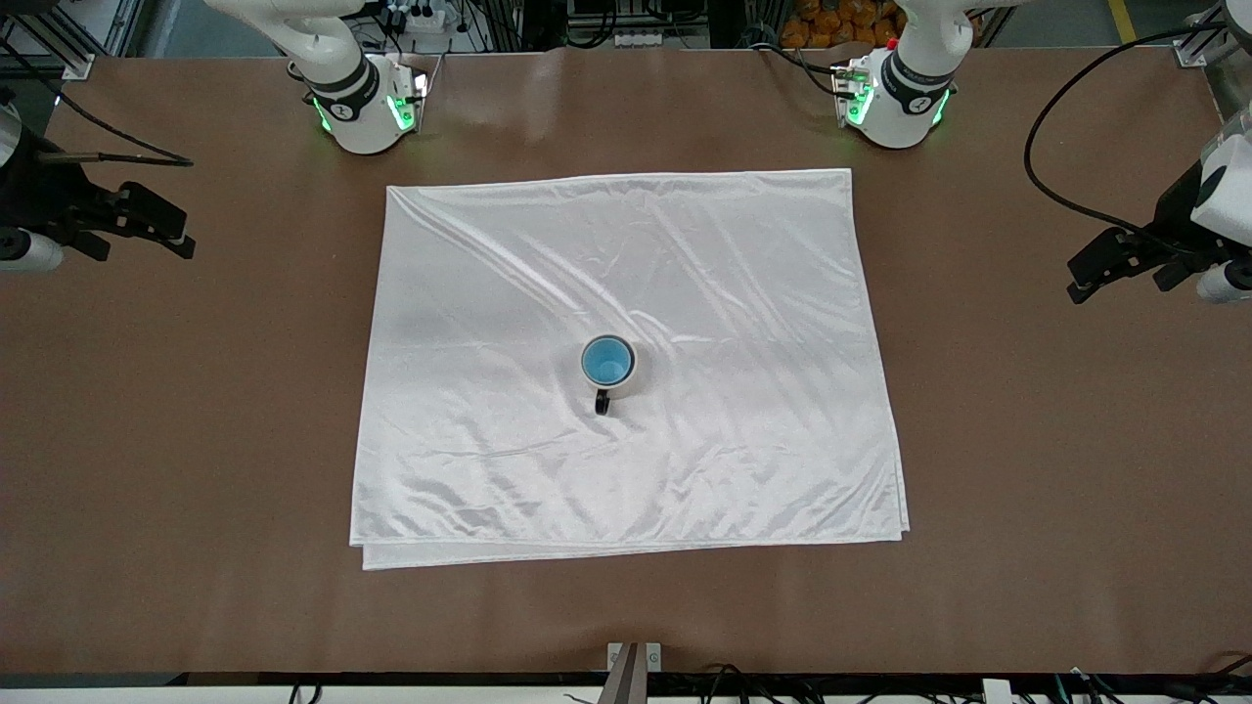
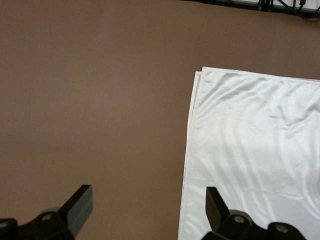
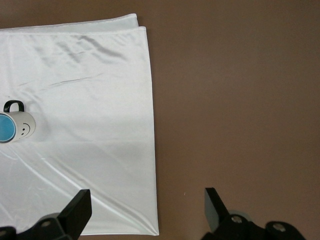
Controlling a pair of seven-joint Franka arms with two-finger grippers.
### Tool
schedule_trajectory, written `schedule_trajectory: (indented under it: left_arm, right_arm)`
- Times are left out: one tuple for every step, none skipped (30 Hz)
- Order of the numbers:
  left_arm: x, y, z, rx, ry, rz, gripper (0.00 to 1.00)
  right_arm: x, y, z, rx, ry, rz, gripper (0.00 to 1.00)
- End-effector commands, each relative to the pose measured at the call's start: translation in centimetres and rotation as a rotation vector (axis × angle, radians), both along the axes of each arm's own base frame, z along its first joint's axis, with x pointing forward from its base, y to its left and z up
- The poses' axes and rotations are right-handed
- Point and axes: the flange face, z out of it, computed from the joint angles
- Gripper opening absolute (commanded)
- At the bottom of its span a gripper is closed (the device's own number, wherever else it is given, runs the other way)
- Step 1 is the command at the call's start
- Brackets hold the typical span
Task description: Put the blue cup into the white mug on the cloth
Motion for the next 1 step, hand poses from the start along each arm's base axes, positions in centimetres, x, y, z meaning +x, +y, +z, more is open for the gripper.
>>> schedule_trajectory:
  left_arm:
    - [-0.78,0.22,0.08,-0.032,0.008,-0.013,1.00]
  right_arm:
    - [0.07,0.06,0.14,0.016,0.006,0.001,1.00]
